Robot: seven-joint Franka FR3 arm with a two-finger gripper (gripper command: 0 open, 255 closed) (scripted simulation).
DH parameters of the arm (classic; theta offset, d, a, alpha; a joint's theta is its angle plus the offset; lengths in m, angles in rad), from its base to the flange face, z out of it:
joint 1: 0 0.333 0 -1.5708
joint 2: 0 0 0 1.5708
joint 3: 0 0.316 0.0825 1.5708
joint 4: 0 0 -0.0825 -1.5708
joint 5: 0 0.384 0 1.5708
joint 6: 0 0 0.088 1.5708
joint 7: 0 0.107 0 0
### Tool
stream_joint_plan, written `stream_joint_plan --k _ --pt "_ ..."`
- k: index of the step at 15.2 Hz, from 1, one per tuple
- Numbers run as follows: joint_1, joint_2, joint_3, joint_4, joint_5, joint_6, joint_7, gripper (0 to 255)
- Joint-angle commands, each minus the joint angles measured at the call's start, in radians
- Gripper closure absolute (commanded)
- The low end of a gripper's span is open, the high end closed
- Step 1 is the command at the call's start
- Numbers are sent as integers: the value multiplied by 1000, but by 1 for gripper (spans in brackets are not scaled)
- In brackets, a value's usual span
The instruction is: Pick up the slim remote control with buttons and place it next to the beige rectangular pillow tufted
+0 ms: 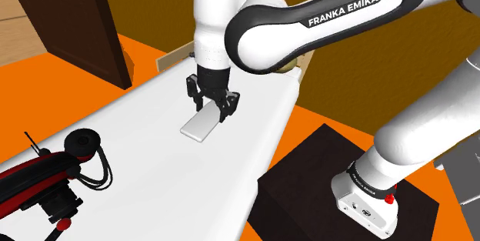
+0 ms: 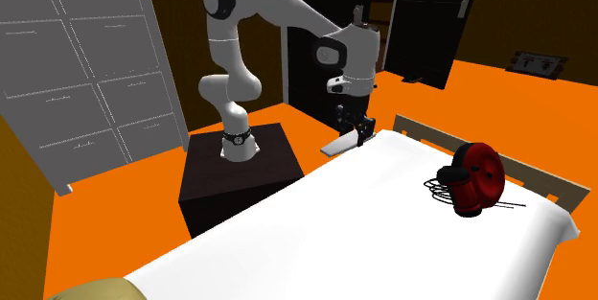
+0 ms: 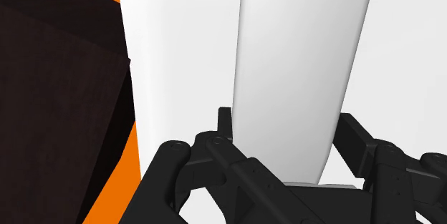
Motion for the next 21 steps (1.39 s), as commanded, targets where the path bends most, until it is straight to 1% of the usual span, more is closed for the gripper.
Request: stream_joint_plan --k 1,5,9,14,21 --pt "-15 -46 -28 -22 45 -5 -68 255" --pt "-37 -129 -114 -86 115 -4 -217 255" --pt "-61 -176 -195 -132 145 -4 -342 255" --pt "-102 -200 -286 -165 148 -3 -478 255" --pt "-177 -178 -393 -166 112 1 -640 255"
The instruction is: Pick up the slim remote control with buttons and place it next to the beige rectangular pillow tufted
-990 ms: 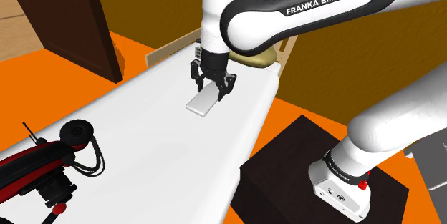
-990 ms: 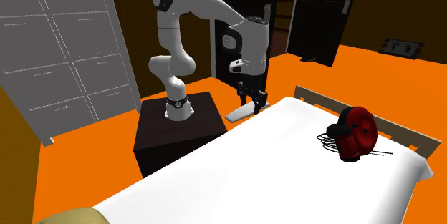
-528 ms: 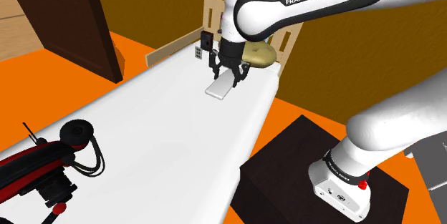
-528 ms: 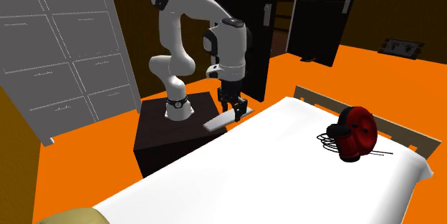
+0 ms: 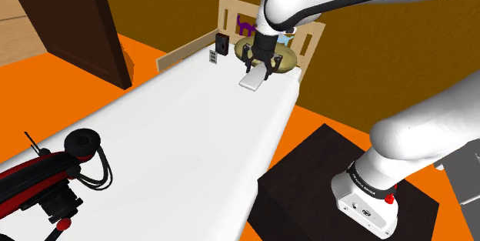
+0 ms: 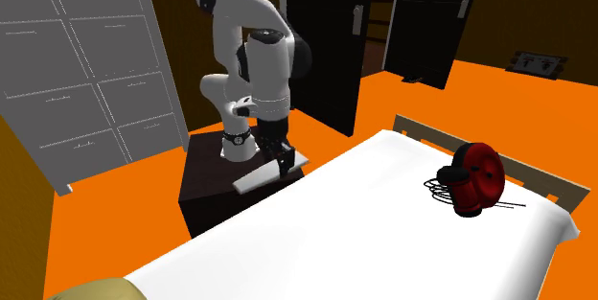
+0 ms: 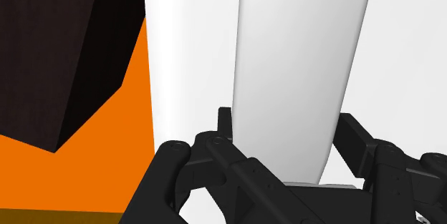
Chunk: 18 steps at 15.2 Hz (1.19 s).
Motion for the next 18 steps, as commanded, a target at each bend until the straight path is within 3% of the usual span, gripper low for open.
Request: stream_joint_plan --k 1,10,18 --pt "-16 -7 -28 -2 -1 -6 -45 255" --pt "-121 104 -139 90 -84 -10 -211 255" --pt "-202 254 -217 250 -161 -37 -330 255"
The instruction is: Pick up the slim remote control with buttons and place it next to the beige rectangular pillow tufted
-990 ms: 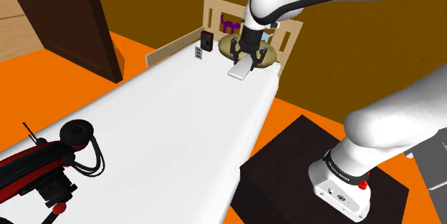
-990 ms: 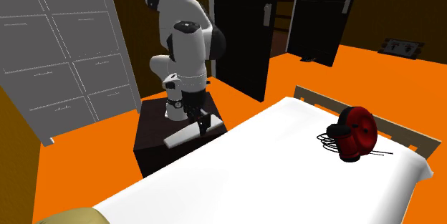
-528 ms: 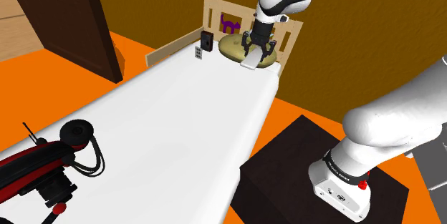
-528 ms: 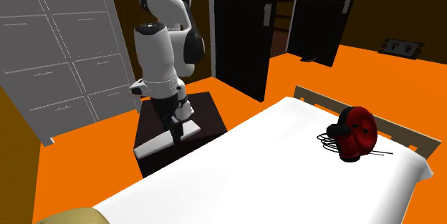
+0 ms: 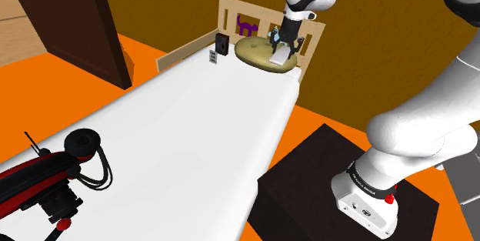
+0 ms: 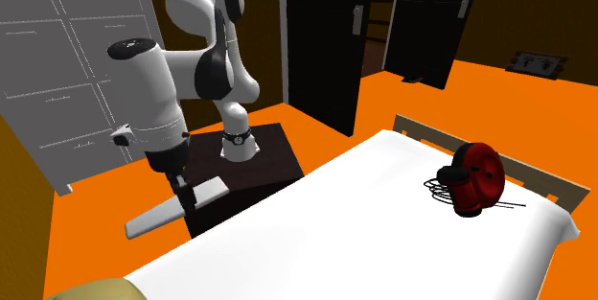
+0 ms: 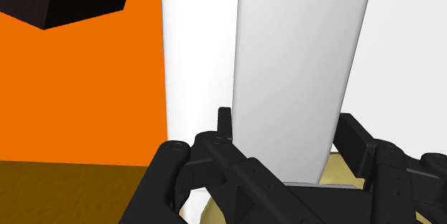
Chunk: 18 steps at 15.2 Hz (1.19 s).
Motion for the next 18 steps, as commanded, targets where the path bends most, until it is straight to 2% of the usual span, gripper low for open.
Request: stream_joint_plan --k 1,2,18 --pt "-21 31 -21 43 -14 -14 -38 255" --pt "-27 46 -27 61 -20 -18 -47 255" --pt "-17 146 -34 -46 -72 181 -12 255"
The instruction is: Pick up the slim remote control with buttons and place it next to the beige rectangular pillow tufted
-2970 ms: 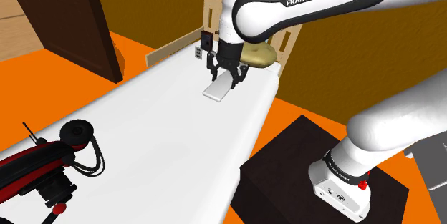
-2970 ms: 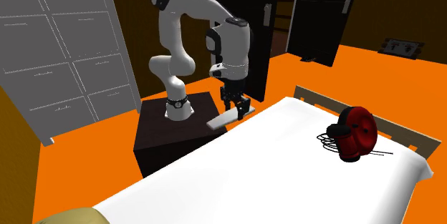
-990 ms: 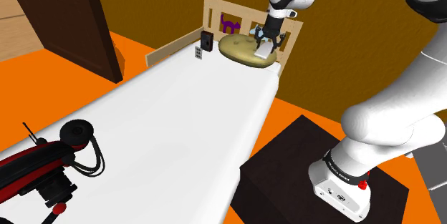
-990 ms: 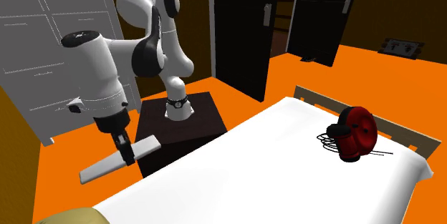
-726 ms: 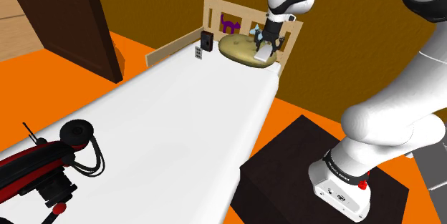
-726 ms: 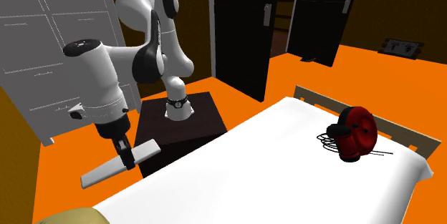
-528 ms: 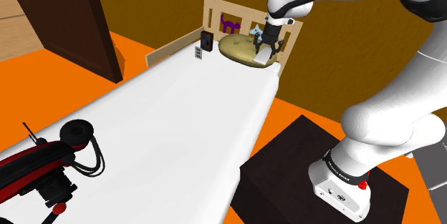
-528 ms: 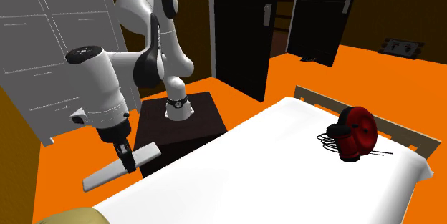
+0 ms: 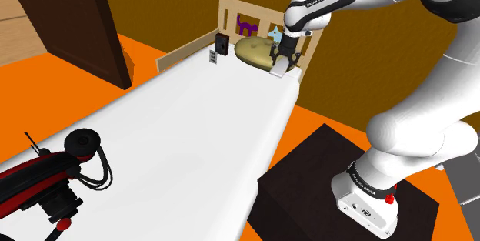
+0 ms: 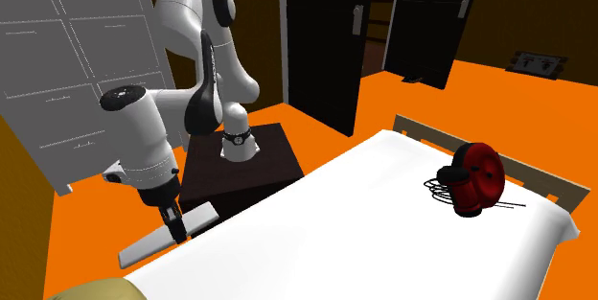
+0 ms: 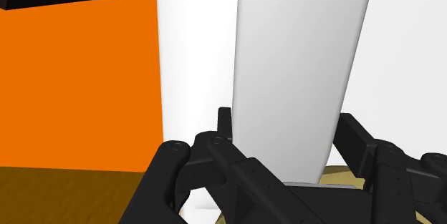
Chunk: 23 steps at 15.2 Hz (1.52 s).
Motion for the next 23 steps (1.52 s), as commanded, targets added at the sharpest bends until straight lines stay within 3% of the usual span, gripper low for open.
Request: stream_joint_plan --k 1,23 --pt "2 18 -3 -10 -10 27 6 255" --pt "43 231 -58 -59 -136 274 90 255"
